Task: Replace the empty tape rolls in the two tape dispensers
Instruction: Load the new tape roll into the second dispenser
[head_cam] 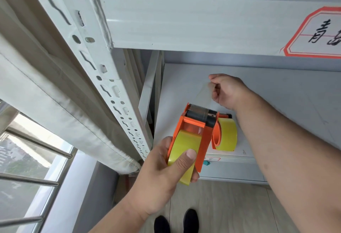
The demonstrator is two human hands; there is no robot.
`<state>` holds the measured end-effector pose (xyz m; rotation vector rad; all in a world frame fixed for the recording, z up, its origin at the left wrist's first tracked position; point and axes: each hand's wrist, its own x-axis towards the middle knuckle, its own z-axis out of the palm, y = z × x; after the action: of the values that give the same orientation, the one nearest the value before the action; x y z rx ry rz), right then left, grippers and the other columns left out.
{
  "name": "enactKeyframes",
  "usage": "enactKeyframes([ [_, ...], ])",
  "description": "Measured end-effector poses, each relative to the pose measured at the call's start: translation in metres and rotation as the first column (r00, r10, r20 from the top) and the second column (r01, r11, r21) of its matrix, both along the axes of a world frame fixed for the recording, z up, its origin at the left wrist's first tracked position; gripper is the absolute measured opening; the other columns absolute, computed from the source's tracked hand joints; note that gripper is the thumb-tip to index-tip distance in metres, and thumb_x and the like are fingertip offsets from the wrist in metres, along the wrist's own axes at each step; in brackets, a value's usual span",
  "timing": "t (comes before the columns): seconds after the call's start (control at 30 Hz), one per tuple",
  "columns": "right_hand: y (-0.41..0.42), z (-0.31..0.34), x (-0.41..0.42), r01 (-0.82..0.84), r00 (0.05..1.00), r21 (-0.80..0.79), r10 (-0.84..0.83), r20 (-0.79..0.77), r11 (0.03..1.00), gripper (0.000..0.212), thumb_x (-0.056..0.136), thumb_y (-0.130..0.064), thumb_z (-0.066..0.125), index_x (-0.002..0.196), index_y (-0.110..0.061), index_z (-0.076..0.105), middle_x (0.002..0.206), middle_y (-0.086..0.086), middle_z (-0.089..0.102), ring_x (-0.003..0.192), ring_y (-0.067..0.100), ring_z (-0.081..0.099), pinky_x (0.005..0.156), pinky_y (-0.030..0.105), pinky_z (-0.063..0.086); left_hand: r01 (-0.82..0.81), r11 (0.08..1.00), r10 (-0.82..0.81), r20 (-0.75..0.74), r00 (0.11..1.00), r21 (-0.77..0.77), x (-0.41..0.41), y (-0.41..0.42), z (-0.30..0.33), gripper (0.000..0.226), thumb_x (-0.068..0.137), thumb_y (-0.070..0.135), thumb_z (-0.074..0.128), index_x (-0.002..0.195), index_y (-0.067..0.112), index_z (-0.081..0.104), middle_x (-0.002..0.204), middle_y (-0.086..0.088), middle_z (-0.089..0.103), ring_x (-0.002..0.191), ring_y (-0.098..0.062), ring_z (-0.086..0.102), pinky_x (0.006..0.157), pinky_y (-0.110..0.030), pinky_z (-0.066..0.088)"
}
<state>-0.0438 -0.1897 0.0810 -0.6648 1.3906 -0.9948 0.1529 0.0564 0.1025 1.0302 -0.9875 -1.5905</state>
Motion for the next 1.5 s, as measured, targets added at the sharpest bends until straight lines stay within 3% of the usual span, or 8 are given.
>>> enactKeyframes([
  [0.07, 0.007, -0.015, -0.001, -0.016, 0.997, 0.034, 0.014, 0.071, 0.999, 0.022, 0.101, -0.005, 0.054, 0.094, -0.018, 0.071, 0.056, 0.0, 0.063, 0.04, 0.009, 0.056, 0.042, 0.017, 0.046, -0.049, 0.999, 0.049, -0.015, 0.999, -0.004, 0.0, -0.002, 0.002, 0.049, 0.087, 0.038, 0.072, 0.105, -0.006, 0.059, 0.065, -0.01, 0.071, 0.057, -0.021, 0.064, 0.058, -0.029, 0.053],
  [0.2, 0.031, -0.044, 0.001, -0.072, 0.939, 0.158, 0.014, 0.342, 0.985, 0.018, 0.1, -0.004, 0.06, 0.114, -0.007, 0.07, 0.084, 0.009, 0.071, 0.056, 0.014, 0.073, 0.05, 0.023, 0.06, -0.16, 0.987, 0.16, -0.062, 0.985, 0.001, 0.006, -0.019, 0.008, 0.044, 0.087, 0.04, 0.071, 0.1, -0.001, 0.062, 0.061, -0.015, 0.068, 0.055, -0.024, 0.063, 0.059, -0.029, 0.054],
  [0.3, 0.049, -0.055, 0.006, -0.072, 0.873, 0.186, -0.028, 0.487, 0.98, 0.013, 0.102, 0.0, 0.056, 0.097, 0.001, 0.069, 0.073, 0.011, 0.077, 0.057, 0.015, 0.077, 0.05, 0.023, 0.062, -0.195, 0.981, 0.194, -0.064, 0.979, -0.012, 0.008, -0.03, 0.011, 0.045, 0.087, 0.042, 0.072, 0.1, 0.0, 0.062, 0.06, -0.015, 0.068, 0.056, -0.025, 0.064, 0.061, -0.029, 0.056],
  [0.6, 0.096, -0.045, 0.028, -0.108, 0.798, 0.14, 0.002, 0.602, 0.984, 0.022, 0.086, -0.018, 0.075, 0.099, -0.001, 0.068, 0.08, 0.014, 0.079, 0.065, 0.02, 0.079, 0.061, 0.029, 0.066, -0.27, 0.962, 0.265, -0.101, 0.959, -0.037, 0.006, -0.047, 0.011, 0.038, 0.094, 0.036, 0.065, 0.099, -0.002, 0.063, 0.062, -0.016, 0.067, 0.056, -0.025, 0.063, 0.061, -0.031, 0.055],
  [0.77, 0.119, -0.049, 0.04, -0.211, 0.861, 0.026, 0.173, 0.478, 0.977, 0.03, 0.086, -0.007, 0.075, 0.114, 0.005, 0.073, 0.093, 0.014, 0.08, 0.077, 0.018, 0.077, 0.073, 0.027, 0.064, -0.297, 0.954, 0.293, -0.102, 0.951, -0.03, 0.007, -0.062, 0.008, 0.04, 0.096, 0.036, 0.062, 0.101, -0.004, 0.064, 0.063, -0.014, 0.067, 0.057, -0.025, 0.063, 0.064, -0.033, 0.058],
  [0.97, 0.139, -0.045, 0.057, -0.116, 0.982, 0.036, 0.109, 0.156, 0.993, 0.003, 0.088, -0.015, 0.078, 0.091, -0.017, 0.078, 0.076, -0.001, 0.078, 0.072, 0.013, 0.073, 0.067, 0.027, 0.059, -0.328, 0.945, 0.327, -0.107, 0.939, 0.009, 0.006, -0.077, 0.002, 0.038, 0.104, 0.035, 0.06, 0.102, -0.002, 0.065, 0.067, -0.012, 0.066, 0.061, -0.025, 0.063, 0.07, -0.037, 0.059],
  [1.33, 0.156, -0.047, 0.069, -0.065, 0.988, -0.071, 0.074, 0.134, 0.995, 0.013, 0.092, -0.02, 0.079, 0.098, -0.009, 0.078, 0.083, 0.007, 0.081, 0.078, 0.016, 0.078, 0.07, 0.029, 0.062, -0.348, 0.936, 0.35, -0.036, 0.936, 0.049, -0.002, -0.084, 0.001, 0.036, 0.106, 0.037, 0.058, 0.096, 0.003, 0.063, 0.065, -0.008, 0.066, 0.058, -0.021, 0.064, 0.068, -0.035, 0.059],
  [1.5, 0.115, -0.061, 0.046, -0.002, 0.998, -0.075, -0.003, -0.065, 0.997, 0.004, 0.096, -0.017, 0.074, 0.096, -0.014, 0.074, 0.072, -0.004, 0.08, 0.07, 0.016, 0.074, 0.062, 0.029, 0.061, -0.295, 0.953, 0.299, -0.056, 0.952, 0.069, 0.004, -0.063, 0.035, 0.032, 0.1, 0.036, 0.064, 0.099, 0.004, 0.066, 0.061, -0.01, 0.065, 0.052, -0.022, 0.06, 0.061, -0.032, 0.056],
])
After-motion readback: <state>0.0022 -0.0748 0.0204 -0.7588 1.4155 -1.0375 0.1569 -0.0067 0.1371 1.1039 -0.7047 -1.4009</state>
